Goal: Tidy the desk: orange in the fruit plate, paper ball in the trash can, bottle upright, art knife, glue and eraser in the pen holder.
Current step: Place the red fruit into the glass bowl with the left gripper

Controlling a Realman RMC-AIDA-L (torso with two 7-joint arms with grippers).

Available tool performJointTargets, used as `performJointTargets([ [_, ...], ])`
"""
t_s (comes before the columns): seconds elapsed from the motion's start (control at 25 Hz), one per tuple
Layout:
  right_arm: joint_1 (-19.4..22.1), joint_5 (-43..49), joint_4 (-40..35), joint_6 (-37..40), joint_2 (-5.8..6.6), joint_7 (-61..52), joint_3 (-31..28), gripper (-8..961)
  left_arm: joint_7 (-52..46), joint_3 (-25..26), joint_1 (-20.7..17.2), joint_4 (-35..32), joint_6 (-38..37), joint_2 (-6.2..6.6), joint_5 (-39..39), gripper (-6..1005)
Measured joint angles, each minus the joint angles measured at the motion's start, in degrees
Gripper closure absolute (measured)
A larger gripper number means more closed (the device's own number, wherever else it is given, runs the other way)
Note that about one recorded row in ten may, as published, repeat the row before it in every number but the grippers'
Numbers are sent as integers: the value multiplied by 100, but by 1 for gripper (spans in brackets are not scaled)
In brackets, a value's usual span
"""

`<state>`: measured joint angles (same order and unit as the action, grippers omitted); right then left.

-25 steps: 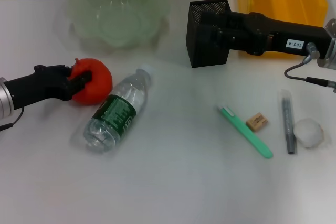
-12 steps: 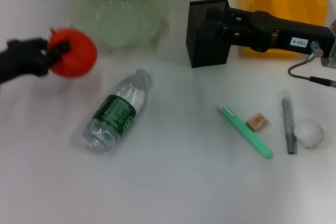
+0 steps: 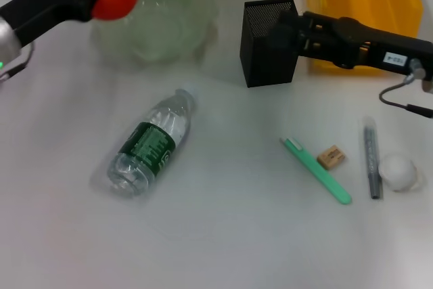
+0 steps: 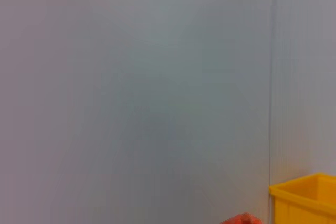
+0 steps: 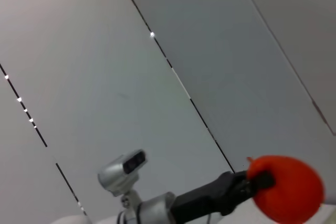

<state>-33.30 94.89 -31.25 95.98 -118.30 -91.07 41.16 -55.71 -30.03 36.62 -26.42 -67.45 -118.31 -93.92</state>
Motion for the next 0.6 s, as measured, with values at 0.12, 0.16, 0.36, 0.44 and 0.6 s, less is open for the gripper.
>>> performJointTargets([
  [0.12,68,-4,-13,136,2,0,-136,159,306,1,165,77,89,-28,3,897],
  [0.16,114,-13,-21,232,3,1,-211,159,483,2,248,134,133,-41,5,902],
  [0.36,315,-73,-40,731,7,4,-499,158,1243,34,547,470,382,-52,45,929],
  [0.44,390,-99,-40,825,8,4,-561,158,1318,28,645,541,529,-57,89,851],
  [0.6,488,-128,-18,845,10,13,-566,159,1758,45,835,800,1014,-70,513,708],
])
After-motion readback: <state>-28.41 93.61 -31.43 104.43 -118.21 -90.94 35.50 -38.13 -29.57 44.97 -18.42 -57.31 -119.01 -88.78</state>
